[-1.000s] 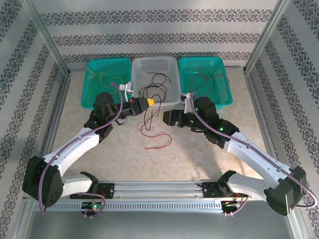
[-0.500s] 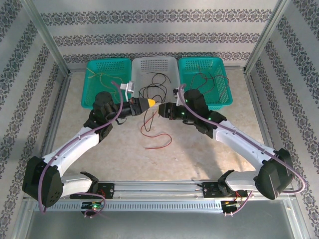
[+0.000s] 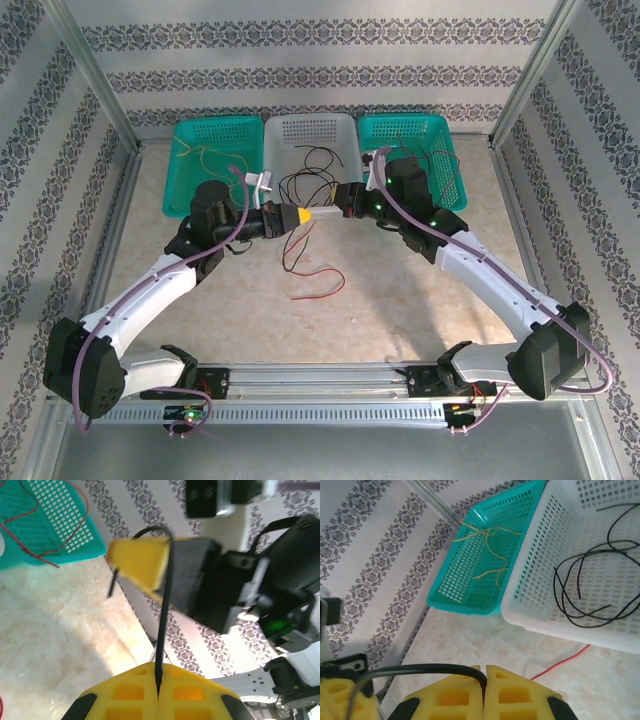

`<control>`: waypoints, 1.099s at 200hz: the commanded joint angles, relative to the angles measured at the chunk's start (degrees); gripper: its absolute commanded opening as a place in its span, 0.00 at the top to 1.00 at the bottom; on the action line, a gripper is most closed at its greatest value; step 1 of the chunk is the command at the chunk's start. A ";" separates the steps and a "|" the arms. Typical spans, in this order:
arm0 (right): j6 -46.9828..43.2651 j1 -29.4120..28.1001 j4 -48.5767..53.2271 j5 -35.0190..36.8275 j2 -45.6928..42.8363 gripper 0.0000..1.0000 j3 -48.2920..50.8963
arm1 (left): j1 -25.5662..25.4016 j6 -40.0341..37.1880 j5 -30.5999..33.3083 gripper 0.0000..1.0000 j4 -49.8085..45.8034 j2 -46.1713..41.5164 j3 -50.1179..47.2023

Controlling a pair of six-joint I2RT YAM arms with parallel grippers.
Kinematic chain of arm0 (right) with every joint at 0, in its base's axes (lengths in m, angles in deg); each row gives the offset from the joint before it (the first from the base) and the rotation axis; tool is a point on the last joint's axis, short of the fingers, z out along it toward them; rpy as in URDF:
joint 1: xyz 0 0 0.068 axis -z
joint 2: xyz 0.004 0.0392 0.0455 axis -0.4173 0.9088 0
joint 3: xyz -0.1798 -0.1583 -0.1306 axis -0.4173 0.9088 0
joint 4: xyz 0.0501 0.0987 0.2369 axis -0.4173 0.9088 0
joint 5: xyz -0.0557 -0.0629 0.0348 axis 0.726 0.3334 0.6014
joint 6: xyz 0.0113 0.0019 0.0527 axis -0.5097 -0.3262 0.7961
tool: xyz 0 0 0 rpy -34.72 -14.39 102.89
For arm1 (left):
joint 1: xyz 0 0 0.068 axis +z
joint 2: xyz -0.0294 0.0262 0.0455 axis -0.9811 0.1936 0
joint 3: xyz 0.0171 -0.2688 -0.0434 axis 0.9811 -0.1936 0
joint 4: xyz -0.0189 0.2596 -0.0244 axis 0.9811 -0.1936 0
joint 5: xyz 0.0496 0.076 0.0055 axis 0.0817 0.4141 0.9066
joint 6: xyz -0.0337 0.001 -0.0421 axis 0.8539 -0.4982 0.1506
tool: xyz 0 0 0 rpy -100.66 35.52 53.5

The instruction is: Untangle the cables

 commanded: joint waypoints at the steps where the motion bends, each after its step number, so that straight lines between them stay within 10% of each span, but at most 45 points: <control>1: -3.87 0.02 3.33 0.82 -0.45 0.95 -3.88 | 0.78 -3.93 -3.21 1.00 -7.19 1.93 1.50; 90: -7.23 -4.71 8.14 7.47 -0.17 0.84 -4.66 | 0.92 -7.32 -2.47 1.00 -12.50 3.60 6.83; 142: -8.91 -3.99 14.82 15.46 -4.71 0.45 -2.60 | 2.82 -9.53 -1.33 1.00 -15.84 6.29 14.19; 220: -4.48 1.68 20.00 17.42 -17.28 0.39 7.97 | 7.12 -8.14 2.83 1.00 -14.25 12.60 23.95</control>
